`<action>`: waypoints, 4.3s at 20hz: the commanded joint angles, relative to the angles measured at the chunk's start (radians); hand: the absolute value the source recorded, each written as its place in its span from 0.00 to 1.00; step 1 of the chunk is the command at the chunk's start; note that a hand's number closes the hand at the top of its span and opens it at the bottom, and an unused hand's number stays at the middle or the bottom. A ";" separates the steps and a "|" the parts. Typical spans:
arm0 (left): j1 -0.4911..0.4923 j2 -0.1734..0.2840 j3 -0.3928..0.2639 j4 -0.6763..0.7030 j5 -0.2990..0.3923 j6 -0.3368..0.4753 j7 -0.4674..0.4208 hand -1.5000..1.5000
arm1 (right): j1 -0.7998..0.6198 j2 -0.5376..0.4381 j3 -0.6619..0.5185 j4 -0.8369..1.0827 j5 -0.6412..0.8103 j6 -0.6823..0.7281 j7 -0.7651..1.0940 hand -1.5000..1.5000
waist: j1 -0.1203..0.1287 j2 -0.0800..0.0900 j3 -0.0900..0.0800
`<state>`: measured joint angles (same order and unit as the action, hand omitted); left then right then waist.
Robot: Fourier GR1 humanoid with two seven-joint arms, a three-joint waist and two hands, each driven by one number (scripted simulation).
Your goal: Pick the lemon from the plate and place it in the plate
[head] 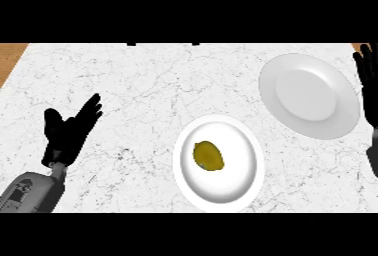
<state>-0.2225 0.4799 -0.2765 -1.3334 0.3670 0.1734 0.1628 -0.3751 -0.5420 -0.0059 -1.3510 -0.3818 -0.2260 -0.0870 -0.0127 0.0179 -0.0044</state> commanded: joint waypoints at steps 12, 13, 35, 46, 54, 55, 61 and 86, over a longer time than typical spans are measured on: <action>0.110 -0.048 0.040 0.036 -0.051 -0.012 -0.318 0.50 | 0.080 0.533 0.543 -0.139 0.157 -0.256 -0.119 0.00 | 0.030 -0.019 0.003; 0.127 -0.058 0.031 0.019 -0.068 0.004 -0.324 0.50 | 0.065 0.535 0.594 -0.092 0.158 -0.296 -0.165 0.00 | 0.037 -0.017 0.004; 0.113 -0.061 0.122 0.072 -0.111 -0.065 -0.358 0.50 | 0.143 0.068 0.706 -0.460 0.567 -0.077 0.521 0.00 | 0.011 -0.021 0.002; 0.187 -0.113 0.144 0.018 -0.176 -0.072 -0.355 0.50 | 0.125 0.202 0.692 -0.443 0.665 0.086 0.758 0.00 | 0.016 -0.019 0.004; 0.136 -0.165 0.189 0.085 -0.209 -0.114 -0.367 0.50 | 0.103 0.275 0.595 -0.222 0.686 0.247 0.636 0.00 | 0.015 -0.018 0.004; 0.199 -0.139 0.198 -0.008 -0.200 -0.125 -0.337 0.50 | 0.140 0.301 0.633 -0.269 0.741 0.217 0.665 0.00 | 0.017 -0.019 0.004; 0.157 -0.169 0.207 -0.051 -0.230 -0.129 -0.249 0.50 | 0.081 0.359 0.570 -0.121 0.818 0.272 0.626 0.00 | 0.018 -0.018 0.005; 0.215 -0.189 0.338 -0.025 -0.283 -0.172 -0.283 0.50 | 0.248 0.104 0.206 0.057 0.952 0.254 0.305 1.00 | -0.077 -0.027 0.005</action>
<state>-0.0284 0.2787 0.0345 -1.3606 0.0807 -0.0169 -0.1212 -0.2294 -0.2164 0.3514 -1.3247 0.5693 0.0460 0.2258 -0.0284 -0.0167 -0.0012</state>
